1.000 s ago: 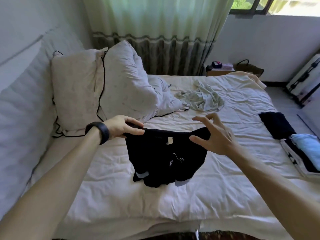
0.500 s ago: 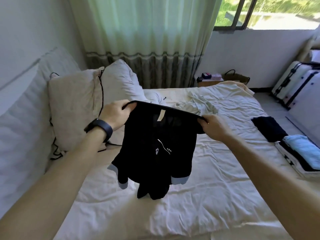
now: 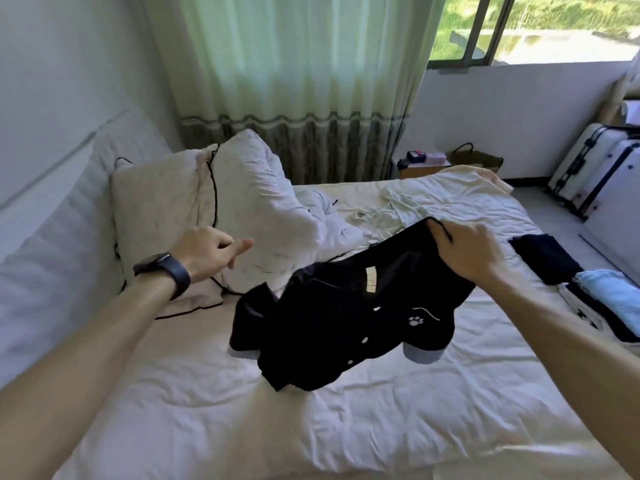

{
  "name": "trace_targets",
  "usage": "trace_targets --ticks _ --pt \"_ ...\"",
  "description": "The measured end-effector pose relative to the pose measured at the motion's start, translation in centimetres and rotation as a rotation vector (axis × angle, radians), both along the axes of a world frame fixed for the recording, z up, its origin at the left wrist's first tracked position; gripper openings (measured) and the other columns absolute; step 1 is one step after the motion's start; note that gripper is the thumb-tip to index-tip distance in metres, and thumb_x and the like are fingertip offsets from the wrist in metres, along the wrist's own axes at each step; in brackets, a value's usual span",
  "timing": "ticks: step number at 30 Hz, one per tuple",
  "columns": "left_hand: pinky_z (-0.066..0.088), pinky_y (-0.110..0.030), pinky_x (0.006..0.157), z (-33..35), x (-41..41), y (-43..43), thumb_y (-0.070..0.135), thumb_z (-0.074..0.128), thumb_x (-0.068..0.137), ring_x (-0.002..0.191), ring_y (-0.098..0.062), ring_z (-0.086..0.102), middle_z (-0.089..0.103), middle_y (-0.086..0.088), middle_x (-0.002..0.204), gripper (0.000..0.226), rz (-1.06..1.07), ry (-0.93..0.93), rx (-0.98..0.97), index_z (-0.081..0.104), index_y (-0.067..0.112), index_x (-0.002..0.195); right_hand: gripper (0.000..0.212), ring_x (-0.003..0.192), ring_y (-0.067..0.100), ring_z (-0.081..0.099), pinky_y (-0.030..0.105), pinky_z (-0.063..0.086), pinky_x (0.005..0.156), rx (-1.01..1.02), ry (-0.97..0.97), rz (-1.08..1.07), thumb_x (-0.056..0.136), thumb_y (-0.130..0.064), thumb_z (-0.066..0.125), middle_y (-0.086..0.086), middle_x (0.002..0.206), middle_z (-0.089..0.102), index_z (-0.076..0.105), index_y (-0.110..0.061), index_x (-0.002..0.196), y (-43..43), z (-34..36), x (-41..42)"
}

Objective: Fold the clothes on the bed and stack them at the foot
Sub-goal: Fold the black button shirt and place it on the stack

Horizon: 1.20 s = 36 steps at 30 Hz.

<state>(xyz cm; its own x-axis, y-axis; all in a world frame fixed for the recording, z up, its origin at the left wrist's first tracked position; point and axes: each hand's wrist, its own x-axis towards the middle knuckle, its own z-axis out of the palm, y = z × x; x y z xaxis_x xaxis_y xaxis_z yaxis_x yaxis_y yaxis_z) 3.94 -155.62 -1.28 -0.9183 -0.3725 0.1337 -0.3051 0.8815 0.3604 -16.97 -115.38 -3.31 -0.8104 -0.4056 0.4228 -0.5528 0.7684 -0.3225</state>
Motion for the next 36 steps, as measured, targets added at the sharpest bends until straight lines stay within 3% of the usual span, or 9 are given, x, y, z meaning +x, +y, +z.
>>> trace_targets --ticks 7,10,16,20,23,26,30,34,36 --pt "0.049 -0.023 0.068 -7.1 0.9 9.8 0.062 0.073 0.080 0.074 0.000 0.064 0.069 0.014 0.075 0.026 -0.018 -0.086 0.328 0.066 0.037 0.079 0.051 0.069 0.022 0.060 0.039 0.046 0.070 -0.051 -0.168 0.113 0.108 -0.045 0.040 0.004 0.074 0.066 0.067 -0.011 0.082 0.4 1.6 2.4" --pt "0.046 -0.015 0.071 -10.0 -1.7 17.3 0.067 0.071 0.076 0.092 -0.001 0.062 0.067 0.008 0.106 0.044 -0.083 -0.104 0.607 0.060 0.037 0.106 0.047 0.070 0.024 0.060 0.040 0.047 0.070 -0.074 -0.111 0.163 0.107 -0.044 0.042 0.004 0.074 0.067 0.064 -0.012 0.080 1.6 2.3 3.7" --pt "0.037 -0.040 0.113 -9.9 -6.3 25.7 0.059 0.069 0.084 0.136 -0.017 0.042 0.044 -0.003 0.148 0.079 -0.071 -0.008 0.740 0.039 0.026 0.150 0.043 0.059 0.008 0.055 0.023 0.039 0.054 -0.157 0.019 0.322 0.105 -0.039 0.046 -0.007 0.059 0.054 0.052 -0.012 0.072 5.7 4.7 6.4" --pt "0.047 -0.018 0.085 -9.5 -6.2 29.1 0.055 0.073 0.078 0.107 0.009 0.058 0.065 0.034 0.109 0.028 -0.278 -0.165 0.660 0.061 0.063 0.102 0.040 0.068 -0.007 0.056 0.009 0.036 0.060 -0.283 0.039 0.266 0.105 -0.038 0.045 -0.010 0.063 0.057 0.057 -0.014 0.075 8.4 7.3 7.2" --pt "0.035 -0.016 0.053 -10.9 -4.6 30.9 0.057 0.055 0.083 0.063 0.001 0.059 0.064 0.028 0.067 0.017 -0.291 -0.145 0.494 0.060 0.049 0.069 0.039 0.071 0.003 0.057 0.015 0.041 0.067 -0.365 0.100 0.242 0.103 -0.039 0.045 -0.004 0.071 0.065 0.067 -0.014 0.083 11.1 8.5 6.9" --pt "0.036 -0.024 0.053 -11.4 -2.6 30.8 0.063 0.048 0.091 0.056 -0.001 0.056 0.065 0.014 0.059 0.042 -0.097 -0.048 0.625 0.062 0.035 0.064 0.036 0.067 0.015 0.057 0.038 0.049 0.071 -0.318 0.186 0.144 0.105 -0.036 0.050 -0.007 0.071 0.061 0.060 -0.016 0.078 14.2 8.6 5.9" --pt "0.051 -0.023 0.054 -8.9 -0.9 27.9 0.020 0.055 0.103 0.072 -0.021 0.062 0.067 0.001 0.074 0.013 0.232 0.235 1.125 0.067 0.019 0.098 0.037 0.076 0.035 0.065 0.045 0.055 0.071 -0.122 0.243 0.020 0.105 -0.037 0.049 0.002 0.081 0.066 0.063 -0.014 0.080 18.5 7.6 3.9" --pt "0.044 -0.007 0.067 -2.0 0.7 24.9 0.011 0.058 0.101 0.082 -0.001 0.062 0.069 0.025 0.072 0.023 0.154 0.447 0.704 0.067 0.030 0.092 0.047 0.061 0.027 0.058 0.045 0.055 0.060 -0.040 0.357 0.154 0.107 -0.044 0.039 -0.007 0.070 0.049 0.060 -0.014 0.078 20.4 6.4 3.8" --pt "0.046 -0.019 0.078 1.1 1.6 24.0 0.028 0.060 0.101 0.094 -0.008 0.067 0.074 0.019 0.093 0.013 0.043 0.325 0.363 0.072 0.029 0.105 0.048 0.063 0.027 0.061 0.042 0.054 0.057 0.043 0.358 0.163 0.109 -0.046 0.034 -0.004 0.072 0.055 0.061 -0.015 0.082 21.0 4.9 4.0"
